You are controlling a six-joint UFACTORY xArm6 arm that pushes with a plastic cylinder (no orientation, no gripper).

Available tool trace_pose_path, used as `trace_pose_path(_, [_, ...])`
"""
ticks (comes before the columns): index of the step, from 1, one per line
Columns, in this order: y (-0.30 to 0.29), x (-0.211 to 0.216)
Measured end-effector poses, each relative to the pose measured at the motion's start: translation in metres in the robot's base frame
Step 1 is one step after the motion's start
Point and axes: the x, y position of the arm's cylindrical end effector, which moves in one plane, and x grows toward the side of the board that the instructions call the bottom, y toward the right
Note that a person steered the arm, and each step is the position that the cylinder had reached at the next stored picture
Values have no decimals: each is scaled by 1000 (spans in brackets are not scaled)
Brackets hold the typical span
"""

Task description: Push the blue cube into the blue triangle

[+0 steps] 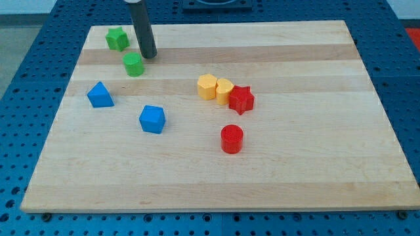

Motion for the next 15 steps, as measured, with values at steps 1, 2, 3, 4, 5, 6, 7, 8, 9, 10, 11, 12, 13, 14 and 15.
trace_pose_path(1, [26, 28])
trace_pose_path(2, [20, 56])
trace_pose_path(3, [-3, 58])
trace_pose_path(4, [-29, 57])
trace_pose_path(5, [-47, 48])
trace_pose_path(6, [-53, 20])
trace_pose_path(7, [-59, 5])
trace_pose_path(8, [-67, 5])
trace_pose_path(9, [-72, 5])
trace_pose_path(10, [-65, 38])
trace_pose_path(11, [-5, 74])
trace_pose_path(12, [41, 115])
trace_pose_path(13, [41, 144])
trace_pose_path(14, [65, 174])
trace_pose_path(15, [65, 204])
